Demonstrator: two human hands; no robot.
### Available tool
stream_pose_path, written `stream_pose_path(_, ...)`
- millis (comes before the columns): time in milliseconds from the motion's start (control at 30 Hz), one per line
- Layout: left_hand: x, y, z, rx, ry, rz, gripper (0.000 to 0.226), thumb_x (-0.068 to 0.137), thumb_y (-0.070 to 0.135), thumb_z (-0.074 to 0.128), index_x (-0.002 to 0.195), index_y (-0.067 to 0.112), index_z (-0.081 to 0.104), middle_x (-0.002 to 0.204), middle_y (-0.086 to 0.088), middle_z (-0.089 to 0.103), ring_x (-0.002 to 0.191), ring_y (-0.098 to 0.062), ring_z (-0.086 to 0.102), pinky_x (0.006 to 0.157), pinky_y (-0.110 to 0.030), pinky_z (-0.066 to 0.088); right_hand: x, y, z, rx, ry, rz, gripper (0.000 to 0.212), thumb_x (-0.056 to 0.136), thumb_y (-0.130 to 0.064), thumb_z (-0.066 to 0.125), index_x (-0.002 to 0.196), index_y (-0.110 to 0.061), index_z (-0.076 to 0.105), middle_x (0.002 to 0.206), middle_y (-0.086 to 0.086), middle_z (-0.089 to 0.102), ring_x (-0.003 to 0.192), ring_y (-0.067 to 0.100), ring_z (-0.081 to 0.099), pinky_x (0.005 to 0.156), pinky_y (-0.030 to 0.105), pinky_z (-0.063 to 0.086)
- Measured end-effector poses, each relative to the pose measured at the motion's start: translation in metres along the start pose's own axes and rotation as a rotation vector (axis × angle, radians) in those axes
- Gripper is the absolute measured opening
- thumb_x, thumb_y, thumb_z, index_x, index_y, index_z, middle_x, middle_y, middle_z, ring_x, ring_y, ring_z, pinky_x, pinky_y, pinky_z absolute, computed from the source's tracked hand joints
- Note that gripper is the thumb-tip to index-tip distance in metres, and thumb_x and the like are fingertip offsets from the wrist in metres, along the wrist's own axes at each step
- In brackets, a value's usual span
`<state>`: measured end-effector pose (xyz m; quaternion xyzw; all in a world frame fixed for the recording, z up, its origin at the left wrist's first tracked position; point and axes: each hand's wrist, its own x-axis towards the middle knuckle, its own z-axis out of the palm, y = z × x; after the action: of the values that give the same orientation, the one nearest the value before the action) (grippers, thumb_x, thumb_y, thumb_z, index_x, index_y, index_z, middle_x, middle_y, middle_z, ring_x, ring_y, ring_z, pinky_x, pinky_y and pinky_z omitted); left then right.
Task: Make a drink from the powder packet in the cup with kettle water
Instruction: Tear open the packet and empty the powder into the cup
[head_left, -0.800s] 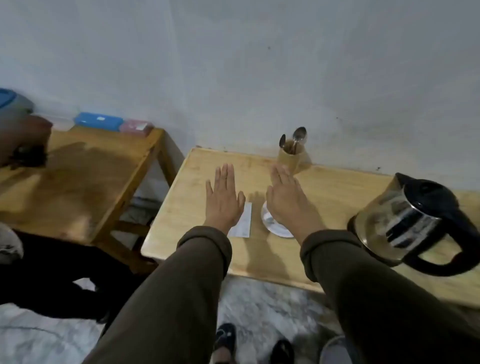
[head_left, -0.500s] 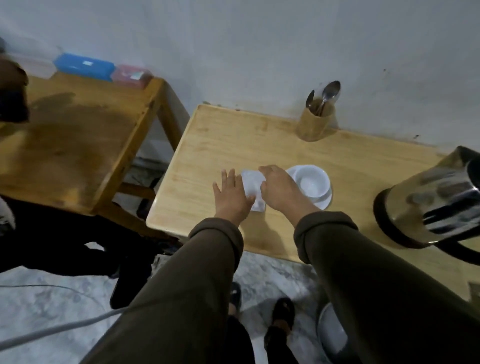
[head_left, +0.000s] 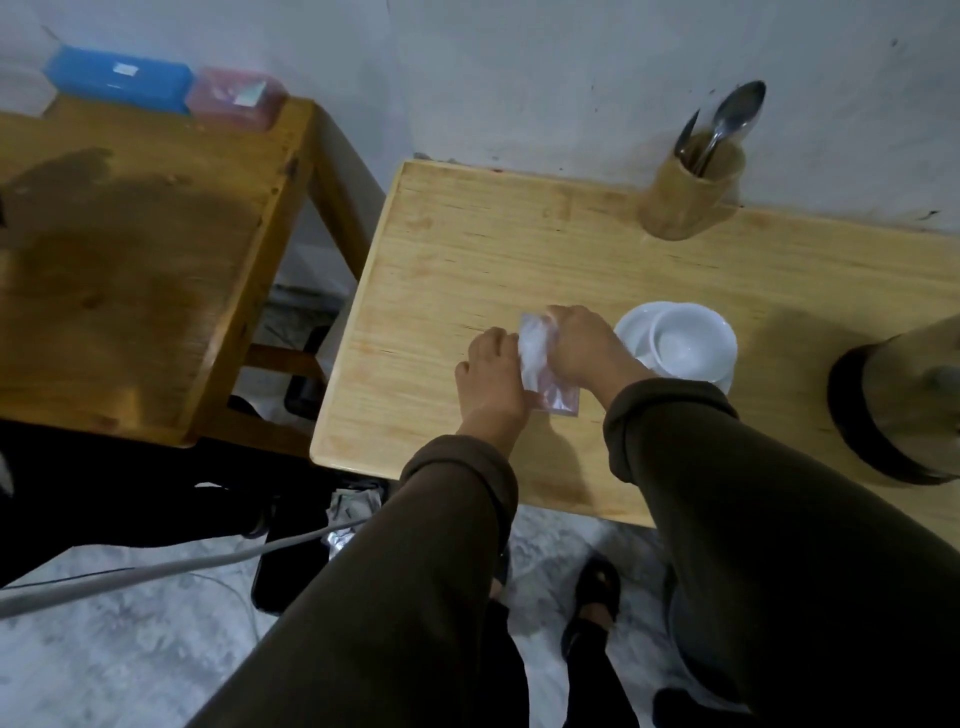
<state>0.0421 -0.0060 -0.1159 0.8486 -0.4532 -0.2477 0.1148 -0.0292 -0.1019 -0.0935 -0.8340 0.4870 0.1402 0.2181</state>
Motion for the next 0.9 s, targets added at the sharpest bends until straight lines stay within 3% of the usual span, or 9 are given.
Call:
stream_pose_path(100,0.005,0.0,-0.002,0.001,-0.02,0.024,0.076,0.071,0.039,0.077,0.136,0.018,0.041,0.145,-0.002,0.035,0.136,-0.021,0.032,0.104,-0.035,0.033,0.004,-0.001,0.001,-0.1,0.075,0.014,0.047,0.091,-0.014,0.044,0.138,-0.012,0.04,0.132,0.017,0.048,0.122,0.035,0.046,0.104,0.042,0.04)
stream_pose_path(333,0.007,0.001,-0.005,0.011,-0.022,0.069,0.068,0.071,0.032,0.078,0.13,0.014,0.048,0.139,-0.005,0.042,0.129,-0.023,0.039,0.099,-0.032,0.038,0.003,0.0,-0.011,-0.128,0.103,0.075,0.032,0.09,-0.012,0.048,0.122,-0.01,0.053,0.124,0.017,0.049,0.113,0.032,0.051,0.099,0.04,0.045)
stream_pose_path(500,0.006,0.003,-0.007,0.044,-0.071,0.065,0.065,0.076,0.027,0.074,0.133,0.013,0.046,0.138,-0.007,0.042,0.128,-0.024,0.04,0.1,-0.034,0.04,-0.005,0.004,-0.017,0.069,0.085,0.112,0.032,0.087,-0.01,0.053,0.119,-0.01,0.057,0.122,0.015,0.058,0.111,0.033,0.056,0.093,0.039,0.049)
stream_pose_path(633,0.009,0.008,-0.017,-0.12,-0.085,-0.015,0.043,0.085,0.02,0.06,0.126,0.012,0.051,0.127,-0.009,0.053,0.12,-0.028,0.05,0.095,-0.035,0.043,-0.016,0.004,-0.032,0.305,0.058,0.122,0.04,0.086,-0.042,0.061,0.114,-0.013,0.063,0.113,0.01,0.068,0.109,0.028,0.06,0.094,0.031,0.046)
stream_pose_path(667,0.011,0.01,-0.021,-0.218,-0.084,-0.04,0.039,0.086,0.021,0.059,0.124,0.011,0.053,0.123,-0.01,0.058,0.116,-0.028,0.055,0.091,-0.032,0.044,-0.02,0.004,-0.038,0.367,0.062,0.128,0.038,0.085,-0.041,0.063,0.111,-0.013,0.065,0.112,0.01,0.069,0.107,0.026,0.061,0.092,0.029,0.047)
stream_pose_path(733,0.012,0.014,-0.03,-0.418,-0.07,-0.07,0.033,0.089,0.024,0.059,0.12,0.012,0.059,0.117,-0.008,0.066,0.11,-0.026,0.06,0.085,-0.026,0.042,-0.028,0.007,-0.05,0.457,0.072,0.134,0.024,0.087,-0.018,0.059,0.109,-0.011,0.067,0.116,0.011,0.068,0.107,0.026,0.061,0.084,0.026,0.046)
stream_pose_path(800,0.012,0.02,-0.04,-0.536,-0.04,-0.05,0.027,0.092,0.027,0.056,0.112,0.012,0.065,0.111,-0.009,0.07,0.104,-0.026,0.063,0.088,-0.029,0.045,-0.039,0.01,-0.063,0.516,0.081,0.117,0.03,0.087,-0.002,0.047,0.108,-0.01,0.068,0.116,0.012,0.066,0.104,0.027,0.061,0.075,0.023,0.044)
stream_pose_path(900,0.009,0.034,-0.053,-0.674,-0.011,-0.01,0.023,0.093,0.026,0.055,0.098,0.009,0.07,0.094,-0.01,0.071,0.087,-0.023,0.061,0.082,-0.03,0.046,-0.056,0.017,-0.078,0.546,0.082,0.066,0.03,0.084,-0.002,0.047,0.101,-0.013,0.069,0.096,0.009,0.064,0.083,0.02,0.056,0.057,0.019,0.039)
